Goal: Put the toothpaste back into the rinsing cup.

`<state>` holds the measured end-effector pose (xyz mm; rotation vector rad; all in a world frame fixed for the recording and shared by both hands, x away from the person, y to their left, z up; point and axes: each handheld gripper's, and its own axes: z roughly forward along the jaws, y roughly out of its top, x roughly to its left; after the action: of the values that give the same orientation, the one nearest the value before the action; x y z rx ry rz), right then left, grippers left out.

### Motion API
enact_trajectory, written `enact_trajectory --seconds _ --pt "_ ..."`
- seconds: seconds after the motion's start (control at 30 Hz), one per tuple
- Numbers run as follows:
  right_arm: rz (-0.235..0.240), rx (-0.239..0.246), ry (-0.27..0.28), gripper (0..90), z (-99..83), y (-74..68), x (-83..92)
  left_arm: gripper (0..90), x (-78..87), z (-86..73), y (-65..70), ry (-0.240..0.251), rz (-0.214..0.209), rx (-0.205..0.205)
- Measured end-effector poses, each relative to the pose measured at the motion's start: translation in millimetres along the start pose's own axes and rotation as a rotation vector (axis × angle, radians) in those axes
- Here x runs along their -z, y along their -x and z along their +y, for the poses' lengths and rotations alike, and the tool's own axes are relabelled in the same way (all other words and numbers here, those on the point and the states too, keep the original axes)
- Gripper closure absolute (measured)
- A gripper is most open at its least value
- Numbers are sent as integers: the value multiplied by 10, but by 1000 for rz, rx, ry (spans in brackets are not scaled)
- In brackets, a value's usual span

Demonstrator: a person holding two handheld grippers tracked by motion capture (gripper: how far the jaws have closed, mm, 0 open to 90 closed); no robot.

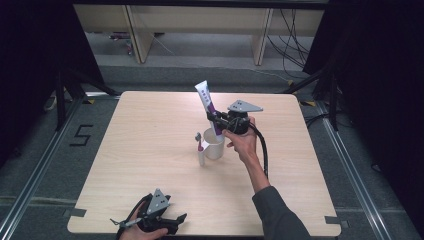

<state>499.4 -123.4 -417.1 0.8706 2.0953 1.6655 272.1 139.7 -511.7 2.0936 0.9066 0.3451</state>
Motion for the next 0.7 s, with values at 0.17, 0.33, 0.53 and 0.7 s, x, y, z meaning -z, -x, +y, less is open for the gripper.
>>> enact_trajectory --seconds 0.17,0.33,0.53,0.7 --pt "3 11 12 777 -79 6 -33 189 4 -1 -1 -6 2 -12" --pt "8 -18 -8 776 -178 12 -23 189 -1 -3 -3 -3 -1 -12" --pt "18 -6 0 774 -275 13 -44 189 5 0 -3 -18 2 -19" --pt "25 -15 -7 773 -323 -26 -55 189 -2 -3 13 -4 -4 -2"
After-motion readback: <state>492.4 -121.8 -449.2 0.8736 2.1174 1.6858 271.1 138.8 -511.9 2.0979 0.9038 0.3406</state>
